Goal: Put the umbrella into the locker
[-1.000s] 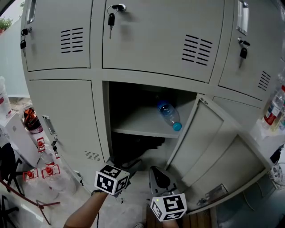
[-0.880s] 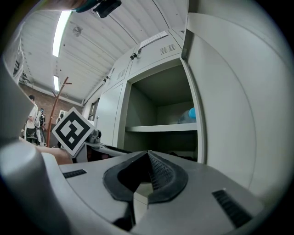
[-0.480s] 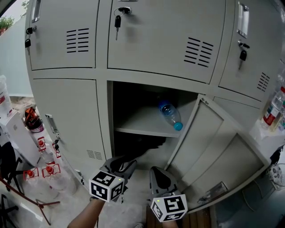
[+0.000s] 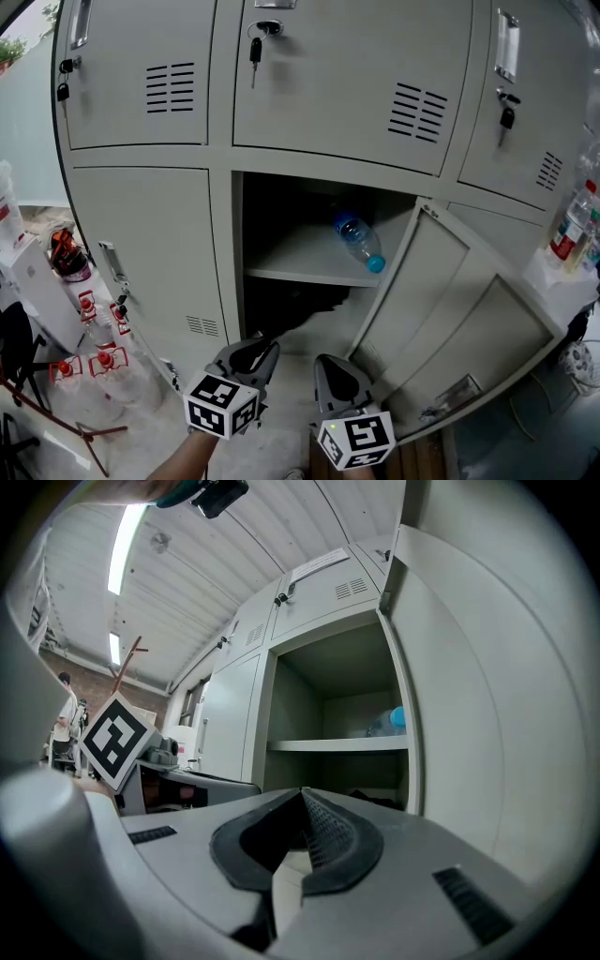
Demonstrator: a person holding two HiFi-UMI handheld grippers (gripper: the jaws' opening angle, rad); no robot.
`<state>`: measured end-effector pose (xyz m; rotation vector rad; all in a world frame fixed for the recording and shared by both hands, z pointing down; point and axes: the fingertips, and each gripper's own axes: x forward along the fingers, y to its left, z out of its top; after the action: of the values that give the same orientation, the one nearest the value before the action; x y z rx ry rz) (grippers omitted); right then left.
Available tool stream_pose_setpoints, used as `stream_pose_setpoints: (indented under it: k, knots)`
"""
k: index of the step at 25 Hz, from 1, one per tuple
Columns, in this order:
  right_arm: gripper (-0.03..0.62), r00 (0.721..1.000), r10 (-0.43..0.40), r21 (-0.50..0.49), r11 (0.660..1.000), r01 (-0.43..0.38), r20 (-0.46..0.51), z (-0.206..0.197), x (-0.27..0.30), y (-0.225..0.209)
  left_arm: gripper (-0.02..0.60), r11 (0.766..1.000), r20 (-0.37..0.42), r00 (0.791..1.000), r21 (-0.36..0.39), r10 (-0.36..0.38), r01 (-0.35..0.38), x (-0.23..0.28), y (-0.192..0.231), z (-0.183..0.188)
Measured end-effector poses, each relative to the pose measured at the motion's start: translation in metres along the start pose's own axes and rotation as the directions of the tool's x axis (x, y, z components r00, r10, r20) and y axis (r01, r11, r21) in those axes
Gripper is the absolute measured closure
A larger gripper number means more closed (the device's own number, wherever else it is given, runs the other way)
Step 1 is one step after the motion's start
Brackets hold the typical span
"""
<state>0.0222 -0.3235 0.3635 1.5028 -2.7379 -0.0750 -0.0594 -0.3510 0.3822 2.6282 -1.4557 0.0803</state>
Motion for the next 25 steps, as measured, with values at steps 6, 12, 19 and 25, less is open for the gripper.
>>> stream_pose_setpoints:
  k: [6, 12, 19, 25]
  knots:
    - [0.591, 1.000, 0.000, -0.024, 1.000, 0.000, 0.009, 0.004, -0.007, 0.006, 0.557, 0.999, 0.034, 0.999, -0.025, 0.024, -0.023, -0.012, -0.001, 0.002]
    - [0.591, 1.000, -0.007, -0.043, 0.999, 0.007, 0.000, 0.004, -0.016, 0.006, 0.574, 0.999, 0.044, 0.999, -0.021, 0.027, -0.026, -0.017, -0.007, 0.003]
    - [0.591, 1.000, -0.007, -0.046, 0.999, 0.007, -0.002, 0.005, -0.023, 0.009, 0.574, 0.999, 0.043, 0.999, -0.040, 0.022, -0.020, -0.022, -0.012, 0.001]
    - [0.591, 1.000, -0.006, -0.045, 0.999, 0.005, -0.001, 0.005, -0.029, 0.011, 0.575, 0.999, 0.035, 0.999, -0.049, 0.020, -0.018, -0.026, -0.016, -0.003]
